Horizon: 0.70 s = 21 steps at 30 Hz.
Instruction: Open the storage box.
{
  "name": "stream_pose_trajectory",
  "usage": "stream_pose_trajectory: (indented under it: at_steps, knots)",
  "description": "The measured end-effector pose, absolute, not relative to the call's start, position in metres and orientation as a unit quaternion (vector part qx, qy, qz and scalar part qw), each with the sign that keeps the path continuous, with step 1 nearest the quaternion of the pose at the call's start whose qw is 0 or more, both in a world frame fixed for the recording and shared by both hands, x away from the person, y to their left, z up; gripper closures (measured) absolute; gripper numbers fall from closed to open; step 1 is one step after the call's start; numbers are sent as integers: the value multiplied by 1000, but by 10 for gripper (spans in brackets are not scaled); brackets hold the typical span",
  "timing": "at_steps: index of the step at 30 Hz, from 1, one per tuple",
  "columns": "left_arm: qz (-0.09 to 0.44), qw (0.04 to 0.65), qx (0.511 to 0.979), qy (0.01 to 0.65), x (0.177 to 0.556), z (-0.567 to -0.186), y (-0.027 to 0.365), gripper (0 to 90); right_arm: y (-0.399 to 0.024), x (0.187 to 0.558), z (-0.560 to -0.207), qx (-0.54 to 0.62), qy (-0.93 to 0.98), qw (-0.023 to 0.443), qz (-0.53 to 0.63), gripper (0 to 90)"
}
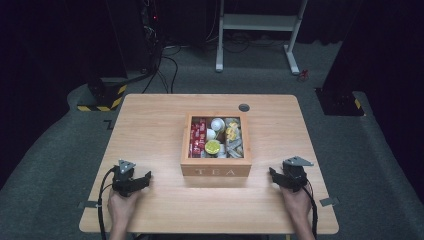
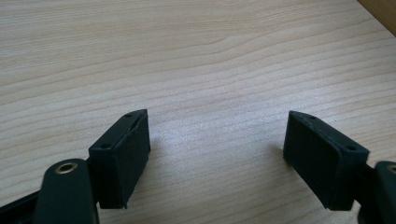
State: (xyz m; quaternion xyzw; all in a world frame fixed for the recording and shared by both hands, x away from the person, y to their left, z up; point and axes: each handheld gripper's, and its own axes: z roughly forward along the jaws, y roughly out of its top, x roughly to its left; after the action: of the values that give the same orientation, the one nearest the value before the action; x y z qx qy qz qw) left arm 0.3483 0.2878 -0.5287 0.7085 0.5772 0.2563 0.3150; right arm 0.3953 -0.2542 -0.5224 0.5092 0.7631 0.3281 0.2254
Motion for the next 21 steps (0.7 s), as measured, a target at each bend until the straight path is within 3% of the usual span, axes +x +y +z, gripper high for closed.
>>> stream_pose_trajectory:
  at_steps: [11, 17, 18, 19, 21]
  knots:
    - [258, 312, 705, 583, 349, -529, 285, 220, -255, 395, -522, 512, 761, 227, 329, 421]
    - [258, 314, 707, 579, 348, -529, 284, 220, -253, 393, -522, 510, 759, 234, 331, 632]
    - [258, 314, 707, 579, 348, -529, 284, 220, -253, 393, -522, 510, 759, 234, 331, 632]
    - [258, 314, 708, 578, 348, -529, 283, 220, -253, 393, -522, 505, 761, 233, 334, 732]
    - [258, 314, 708, 578, 348, -529, 283, 220, -254, 393, -522, 503, 762, 232, 335, 756]
